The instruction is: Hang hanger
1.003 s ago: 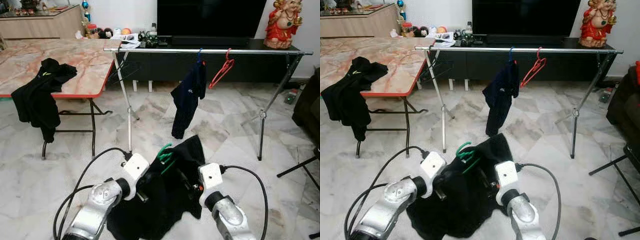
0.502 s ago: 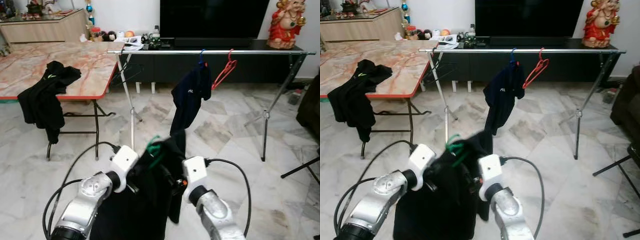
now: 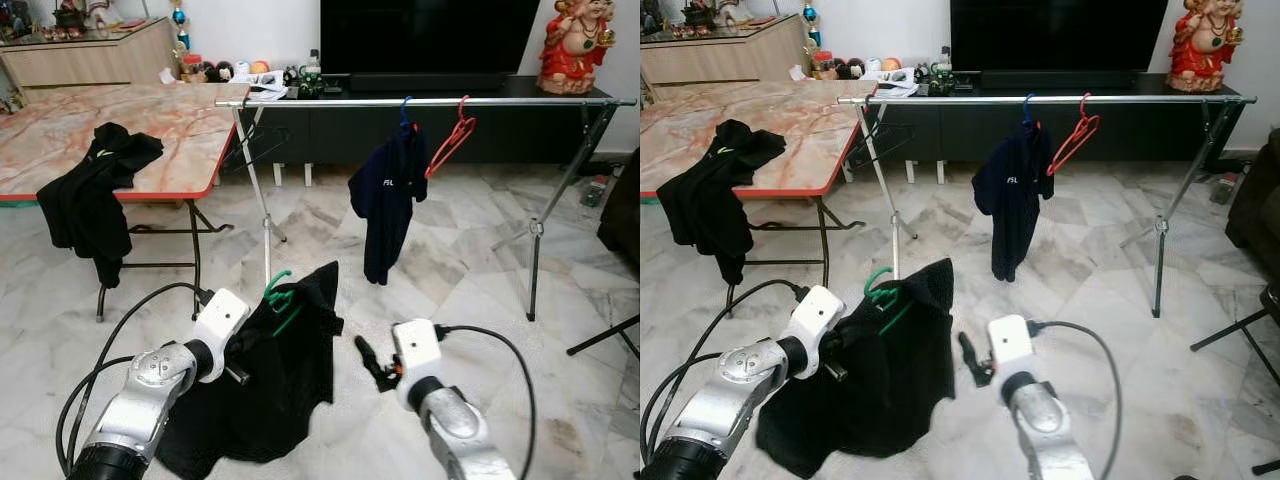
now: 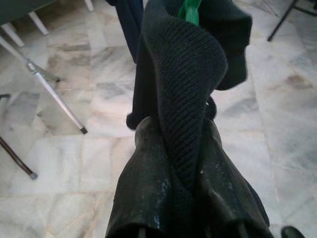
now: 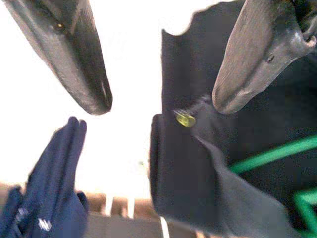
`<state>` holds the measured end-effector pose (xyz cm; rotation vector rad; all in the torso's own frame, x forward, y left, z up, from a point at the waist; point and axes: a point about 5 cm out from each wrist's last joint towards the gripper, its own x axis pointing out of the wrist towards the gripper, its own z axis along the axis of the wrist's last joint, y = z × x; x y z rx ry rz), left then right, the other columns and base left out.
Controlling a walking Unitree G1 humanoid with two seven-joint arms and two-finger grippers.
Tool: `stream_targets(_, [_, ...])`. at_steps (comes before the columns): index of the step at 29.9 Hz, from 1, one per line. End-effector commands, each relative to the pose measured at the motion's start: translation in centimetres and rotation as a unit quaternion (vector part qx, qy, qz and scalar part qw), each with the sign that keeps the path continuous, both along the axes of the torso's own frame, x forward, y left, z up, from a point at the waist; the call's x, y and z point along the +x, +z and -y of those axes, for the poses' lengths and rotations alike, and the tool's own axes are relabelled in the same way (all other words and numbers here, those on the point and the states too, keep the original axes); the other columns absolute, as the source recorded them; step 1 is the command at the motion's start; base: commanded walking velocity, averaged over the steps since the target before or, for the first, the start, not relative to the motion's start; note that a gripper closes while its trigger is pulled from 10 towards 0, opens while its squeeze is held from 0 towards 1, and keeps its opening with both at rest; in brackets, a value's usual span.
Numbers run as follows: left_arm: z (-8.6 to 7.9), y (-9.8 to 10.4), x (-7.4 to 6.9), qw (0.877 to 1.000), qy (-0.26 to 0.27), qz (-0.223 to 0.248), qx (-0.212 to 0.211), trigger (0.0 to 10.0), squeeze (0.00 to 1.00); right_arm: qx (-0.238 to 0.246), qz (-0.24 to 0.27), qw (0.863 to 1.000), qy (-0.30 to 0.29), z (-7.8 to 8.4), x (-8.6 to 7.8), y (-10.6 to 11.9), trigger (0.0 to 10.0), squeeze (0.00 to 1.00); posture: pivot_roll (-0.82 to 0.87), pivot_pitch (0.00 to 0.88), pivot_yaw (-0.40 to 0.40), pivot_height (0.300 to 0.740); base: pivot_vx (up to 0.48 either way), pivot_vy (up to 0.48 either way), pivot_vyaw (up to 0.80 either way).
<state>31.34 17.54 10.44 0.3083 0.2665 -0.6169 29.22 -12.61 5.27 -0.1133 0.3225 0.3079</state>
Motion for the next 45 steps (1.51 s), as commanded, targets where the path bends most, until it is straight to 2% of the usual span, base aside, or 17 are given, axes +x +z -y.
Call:
stream_targets(1, [0.5,1.8,0.3,0.999,-0.030,0.033,-0.004,10.0,0.00,0.007,-0.013,1.000,-0.010,0.1,-0.1,-0.4,10.0,0.00,0.03,0.000,0.054,0.740,0.000,0.000,0.00])
stream_targets(3, [0.7,2.1,0.2,0.999,-0.038,0.034,-0.007,10.0,0.00,0.011,-0.018,1.000,0.002,-0.2,0.0,-0.4,10.0,0.00,0.04,0.000,0.044,0.740,0.000,0.000,0.00])
stream_targets(6, [1.7,2.7,-0.3,0.996,-0.078,0.031,-0.017,10.0,0.00,0.012,-0.021,0.999,0.037,-1.0,0.1,-0.2,10.0,0.00,0.05,0.000,0.026,0.740,0.000,0.000,0.00])
stream_targets(11, [3.3,2.9,-1.9,0.989,-0.148,0.008,-0.021,10.0,0.00,0.004,-0.022,0.998,0.058,-1.4,0.5,-0.1,10.0,0.00,0.05,0.000,0.021,0.740,0.000,0.000,0.00])
stream_targets(18, [4.4,2.9,-2.9,0.982,-0.188,-0.015,-0.031,10.0,0.00,0.002,-0.009,0.999,0.051,-1.4,0.7,0.2,10.0,0.00,0.04,0.000,0.025,0.740,0.000,0.000,0.00])
stream_targets(21, [4.6,2.7,-2.9,0.981,-0.190,-0.020,-0.024,10.0,0.00,-0.002,-0.010,0.999,0.049,-1.4,0.8,0.2,10.0,0.00,0.04,0.000,0.025,0.740,0.000,0.000,0.00])
stream_targets(22, [4.6,2.6,-2.9,0.981,-0.189,-0.020,-0.023,10.0,0.00,0.000,-0.009,0.999,0.050,-1.4,0.8,0.2,1.9,0.00,0.04,0.000,0.025,0.740,0.000,0.000,0.00])
stream_targets(23, [4.6,2.6,-2.9,0.982,-0.189,-0.021,-0.022,10.0,0.00,0.001,-0.009,0.999,0.050,-1.5,0.9,0.2,1.9,0.00,0.04,0.000,0.025,0.740,0.000,0.000,0.00])
stream_targets(24, [4.6,2.6,-2.9,0.982,-0.189,-0.021,-0.023,10.0,0.00,0.001,-0.008,0.999,0.050,-1.5,0.9,0.2,0.0,0.00,0.04,0.000,0.025,0.740,0.000,0.000,0.00])
stream_targets(32, [4.0,2.7,-2.6,0.984,-0.179,-0.021,-0.008,10.0,0.00,-0.015,-0.028,0.998,0.057,-1.8,0.8,-0.2,0.0,0.00,0.04,0.000,0.017,0.740,0.000,0.000,0.00])
stream_targets(45, [3.9,2.2,-2.3,0.986,-0.168,-0.023,0.006,10.0,0.00,-0.030,-0.047,0.996,0.064,-2.1,0.1,-1.0,0.0,0.00,0.03,0.000,0.022,0.740,0.000,0.000,0.00])
